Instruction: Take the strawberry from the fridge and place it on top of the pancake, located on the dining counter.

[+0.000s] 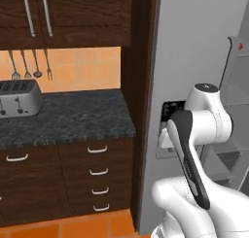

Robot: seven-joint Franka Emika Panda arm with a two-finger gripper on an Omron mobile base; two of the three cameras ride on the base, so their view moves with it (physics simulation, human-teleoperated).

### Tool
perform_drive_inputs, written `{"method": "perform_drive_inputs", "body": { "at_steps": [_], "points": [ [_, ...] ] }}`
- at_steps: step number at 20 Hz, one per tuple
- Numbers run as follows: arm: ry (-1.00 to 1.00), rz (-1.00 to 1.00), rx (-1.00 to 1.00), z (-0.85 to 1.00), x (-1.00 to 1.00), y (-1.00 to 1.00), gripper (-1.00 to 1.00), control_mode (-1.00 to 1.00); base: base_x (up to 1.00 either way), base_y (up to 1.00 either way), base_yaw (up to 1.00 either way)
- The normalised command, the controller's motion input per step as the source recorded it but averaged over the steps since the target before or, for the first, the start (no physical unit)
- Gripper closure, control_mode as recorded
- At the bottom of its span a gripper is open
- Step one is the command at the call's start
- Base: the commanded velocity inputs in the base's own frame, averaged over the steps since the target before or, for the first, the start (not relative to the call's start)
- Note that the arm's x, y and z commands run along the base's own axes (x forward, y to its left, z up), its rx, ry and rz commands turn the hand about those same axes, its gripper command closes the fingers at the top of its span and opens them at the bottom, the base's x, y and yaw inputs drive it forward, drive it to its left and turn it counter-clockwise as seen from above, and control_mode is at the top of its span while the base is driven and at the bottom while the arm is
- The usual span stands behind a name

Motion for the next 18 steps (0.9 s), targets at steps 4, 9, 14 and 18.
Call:
{"method": "perform_drive_inputs", "body": {
  "at_steps": [4,9,14,18],
  "points": [
    [0.0,0.0,0.0,0.0,0.0,0.0,-1.0,1.0,0.0,-0.87,0.0],
    [0.0,0.0,0.0,0.0,0.0,0.0,-1.0,1.0,0.05,-0.79,-0.01],
    [0.0,0.0,0.0,0.0,0.0,0.0,-1.0,1.0,0.42,-0.58,-0.18],
    [0.0,0.0,0.0,0.0,0.0,0.0,-1.0,1.0,0.49,-0.58,-0.2]
  ]
}}
